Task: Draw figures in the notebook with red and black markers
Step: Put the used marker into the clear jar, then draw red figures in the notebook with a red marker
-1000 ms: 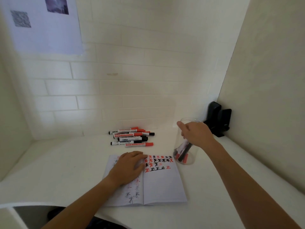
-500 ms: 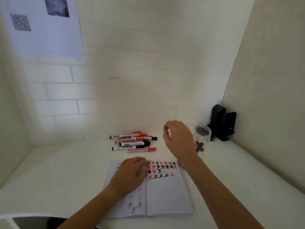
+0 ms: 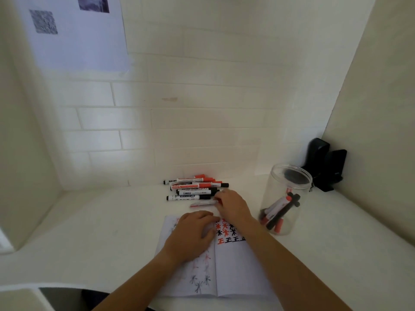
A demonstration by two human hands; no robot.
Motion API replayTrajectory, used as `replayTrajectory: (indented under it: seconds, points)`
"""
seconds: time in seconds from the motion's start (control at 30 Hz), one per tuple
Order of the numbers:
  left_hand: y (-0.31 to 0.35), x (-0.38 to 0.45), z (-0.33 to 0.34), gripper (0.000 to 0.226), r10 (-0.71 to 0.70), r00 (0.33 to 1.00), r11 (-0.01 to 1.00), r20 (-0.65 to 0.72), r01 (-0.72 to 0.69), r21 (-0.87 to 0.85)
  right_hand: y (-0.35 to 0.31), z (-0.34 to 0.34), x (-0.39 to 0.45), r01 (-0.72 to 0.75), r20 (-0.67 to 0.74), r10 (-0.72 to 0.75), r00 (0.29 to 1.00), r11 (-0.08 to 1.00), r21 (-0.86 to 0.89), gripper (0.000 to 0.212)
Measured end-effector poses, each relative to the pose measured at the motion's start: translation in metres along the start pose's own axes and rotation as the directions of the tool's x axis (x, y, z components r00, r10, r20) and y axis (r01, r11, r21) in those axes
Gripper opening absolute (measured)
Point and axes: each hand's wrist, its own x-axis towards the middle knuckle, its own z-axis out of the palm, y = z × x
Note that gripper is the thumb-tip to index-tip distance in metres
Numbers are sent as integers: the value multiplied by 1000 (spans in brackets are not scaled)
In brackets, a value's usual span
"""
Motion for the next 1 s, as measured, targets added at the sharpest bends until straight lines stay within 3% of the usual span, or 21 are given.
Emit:
replayTrajectory:
  seconds: [0.1, 0.2, 0.3, 0.43, 0.53, 0.67, 0.73, 0.83, 0.93, 1.0]
  points:
    - [0, -1, -1, 42, 0, 1000, 1000, 6, 0, 4, 8, -6, -11, -27, -69, 33, 997, 996, 81, 18]
    - [1, -1, -2, 45, 0, 1000, 1000, 10, 0, 6, 7, -26, -29, -118, -130, 162, 978, 949, 293, 10]
    - [3, -2, -2, 50, 8, 1000, 1000, -25, -9, -12, -2, -45, -56, -180, 6, 217, 976, 794, 581, 10]
    - [7, -3, -5, 49, 80, 991, 995, -104, -86, -55, -13, -57, -94, -197, 182, 87, 979, 614, 764, 9]
    - [9, -2, -9, 32, 163, 982, 985, -94, -168, -42, -14, -56, -111, -171, 197, 11, 980, 542, 822, 11]
    - [7, -4, -7, 19, 104, 984, 993, -146, -110, -36, -1, -56, -119, -190, 134, 184, 974, 335, 923, 14]
    - [6, -4, -7, 21, 83, 985, 995, -153, -90, -41, 11, -59, -120, -173, 97, 211, 973, 380, 909, 10]
    - [7, -5, -9, 35, 95, 984, 993, -153, -104, -51, 21, -57, -122, -104, 30, 123, 992, 659, 745, 8]
    - [9, -4, -7, 38, 160, 979, 987, -127, -161, 3, 17, -47, -124, 120, -98, -91, 991, 928, 354, 8]
    - [10, -3, -5, 33, 224, 970, 974, -99, -220, 52, 9, -36, -122, 243, -167, -224, 960, 964, 104, 23]
